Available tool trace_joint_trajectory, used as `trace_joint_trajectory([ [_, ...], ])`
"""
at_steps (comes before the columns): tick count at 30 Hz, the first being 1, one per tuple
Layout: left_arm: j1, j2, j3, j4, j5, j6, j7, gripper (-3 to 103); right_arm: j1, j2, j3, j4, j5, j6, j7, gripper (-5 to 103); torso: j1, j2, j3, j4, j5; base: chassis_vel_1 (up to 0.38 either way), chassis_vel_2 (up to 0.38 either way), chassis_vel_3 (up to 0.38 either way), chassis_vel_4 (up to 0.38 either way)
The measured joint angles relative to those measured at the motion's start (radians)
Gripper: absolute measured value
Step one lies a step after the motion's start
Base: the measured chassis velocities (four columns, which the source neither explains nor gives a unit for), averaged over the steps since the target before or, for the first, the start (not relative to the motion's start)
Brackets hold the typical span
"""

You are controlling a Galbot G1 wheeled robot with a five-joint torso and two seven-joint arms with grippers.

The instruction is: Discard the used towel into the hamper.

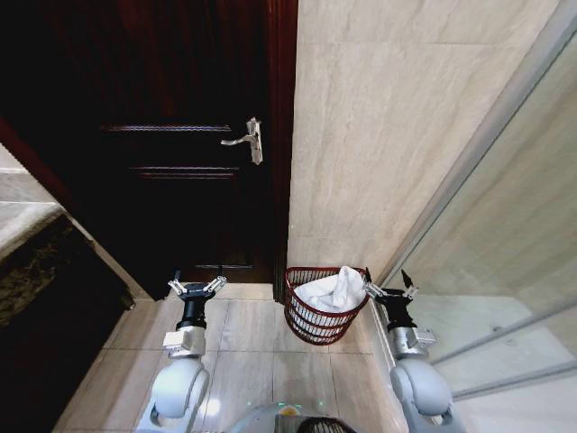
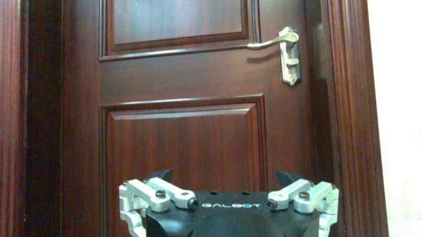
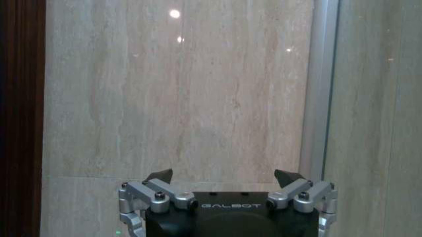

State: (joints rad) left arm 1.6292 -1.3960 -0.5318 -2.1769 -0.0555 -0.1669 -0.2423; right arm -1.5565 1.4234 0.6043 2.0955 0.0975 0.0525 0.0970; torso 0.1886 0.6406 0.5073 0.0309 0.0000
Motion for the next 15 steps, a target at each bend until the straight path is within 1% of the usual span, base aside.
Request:
trace_joint_trajectory([
  [15, 0.009, 0.004, 0.001, 0.001, 0.006, -0.015, 0.001, 100, -0.007, 0.006, 0.006, 0.003, -0.001, 0.005, 0.0, 100, -0.012, -0.031, -0.018, 0.0, 0.0, 0.0, 0.0, 0.0, 0.0],
])
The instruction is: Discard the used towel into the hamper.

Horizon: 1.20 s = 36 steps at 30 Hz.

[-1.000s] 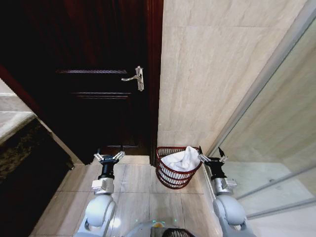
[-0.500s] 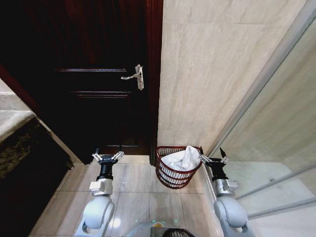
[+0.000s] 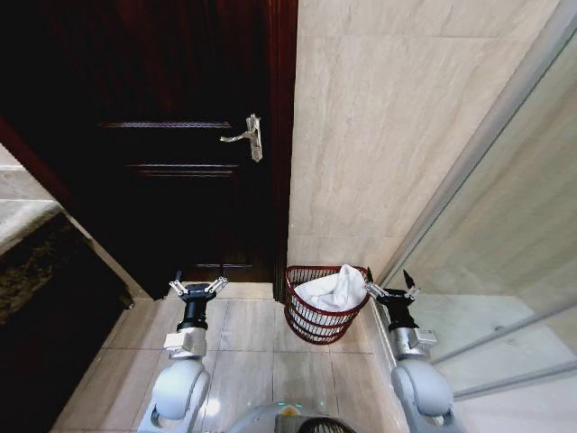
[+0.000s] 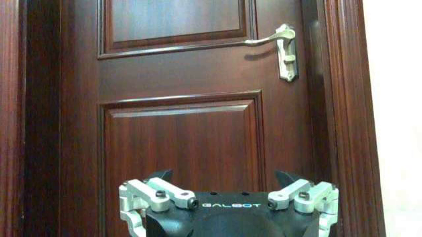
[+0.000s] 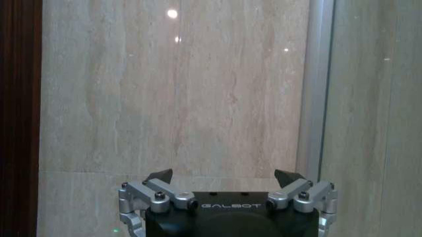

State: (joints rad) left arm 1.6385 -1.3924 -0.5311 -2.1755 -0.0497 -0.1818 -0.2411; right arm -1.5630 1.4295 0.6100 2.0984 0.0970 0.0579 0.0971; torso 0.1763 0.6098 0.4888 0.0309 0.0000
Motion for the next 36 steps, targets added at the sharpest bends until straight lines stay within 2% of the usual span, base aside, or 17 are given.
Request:
trace_joint_trajectory([
  [36, 0.0, 0.013, -0.001, 0.011, -0.004, -0.01, -0.003, 100, -0.003, 0.007, 0.001, 0.004, -0.005, 0.011, -0.002, 100, -0.03, -0.073, -0.044, 0.0, 0.0, 0.0, 0.0, 0.0, 0.0],
])
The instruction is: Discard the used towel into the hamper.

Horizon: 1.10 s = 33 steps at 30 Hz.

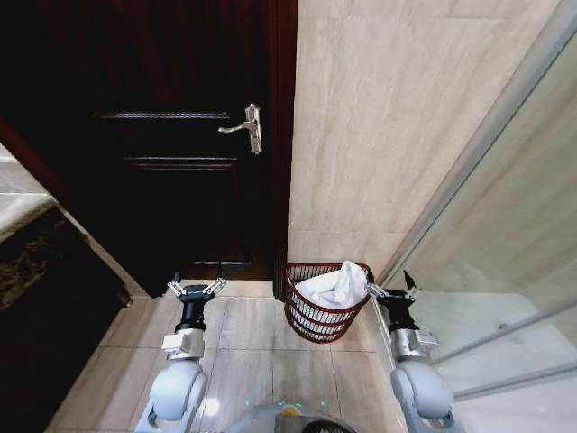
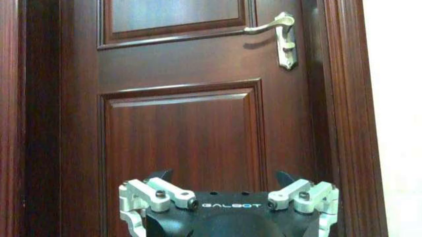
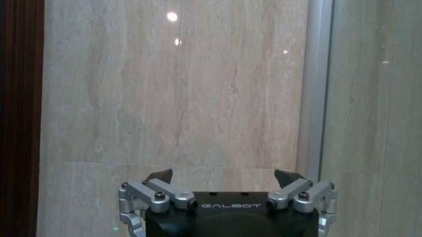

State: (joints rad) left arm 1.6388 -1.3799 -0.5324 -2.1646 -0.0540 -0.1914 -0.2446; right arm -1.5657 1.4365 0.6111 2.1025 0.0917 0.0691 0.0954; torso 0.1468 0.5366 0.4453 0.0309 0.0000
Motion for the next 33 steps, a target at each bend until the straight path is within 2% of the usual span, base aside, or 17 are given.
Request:
trace_joint_trajectory([
  [17, 0.0, -0.001, -0.004, 0.002, 0.001, -0.005, 0.004, 100, 0.003, -0.012, -0.002, -0.002, 0.004, -0.003, 0.002, 100, -0.014, -0.037, -0.023, 0.0, 0.0, 0.0, 0.0, 0.0, 0.0],
  [33, -0.009, 0.007, -0.003, 0.022, 0.002, -0.024, 0.013, 100, 0.001, 0.005, 0.0, -0.002, 0.003, 0.003, 0.006, 100, -0.031, -0.081, -0.05, 0.0, 0.0, 0.0, 0.0, 0.0, 0.0],
])
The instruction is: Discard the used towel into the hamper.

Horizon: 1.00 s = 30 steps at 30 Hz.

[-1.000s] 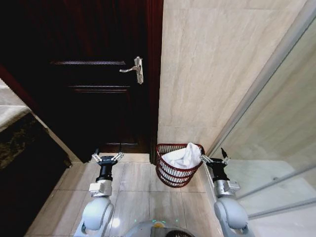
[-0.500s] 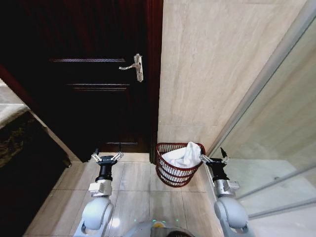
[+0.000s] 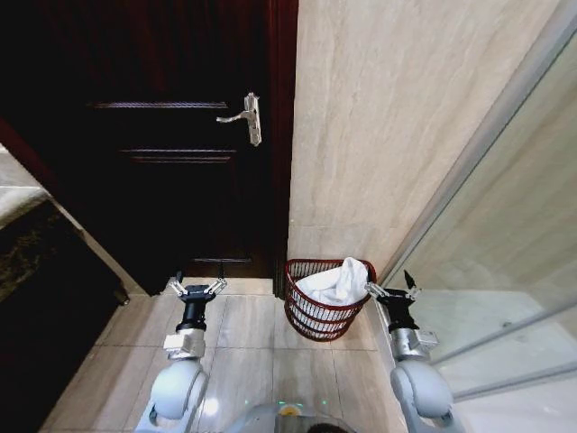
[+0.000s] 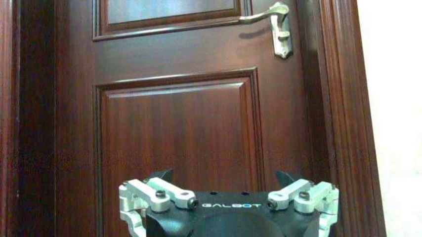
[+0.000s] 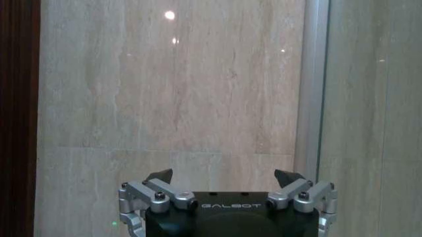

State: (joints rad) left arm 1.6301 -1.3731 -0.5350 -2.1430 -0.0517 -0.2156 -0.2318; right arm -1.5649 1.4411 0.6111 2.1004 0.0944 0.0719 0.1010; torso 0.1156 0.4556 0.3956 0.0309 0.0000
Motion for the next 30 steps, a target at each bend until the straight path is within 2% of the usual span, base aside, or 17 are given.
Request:
trace_joint_trajectory([
  [30, 0.014, -0.002, -0.015, -0.012, 0.004, -0.009, -0.001, 100, -0.009, -0.004, 0.007, 0.001, 0.004, 0.008, -0.001, 100, -0.031, -0.086, -0.055, 0.0, 0.0, 0.0, 0.0, 0.0, 0.0],
])
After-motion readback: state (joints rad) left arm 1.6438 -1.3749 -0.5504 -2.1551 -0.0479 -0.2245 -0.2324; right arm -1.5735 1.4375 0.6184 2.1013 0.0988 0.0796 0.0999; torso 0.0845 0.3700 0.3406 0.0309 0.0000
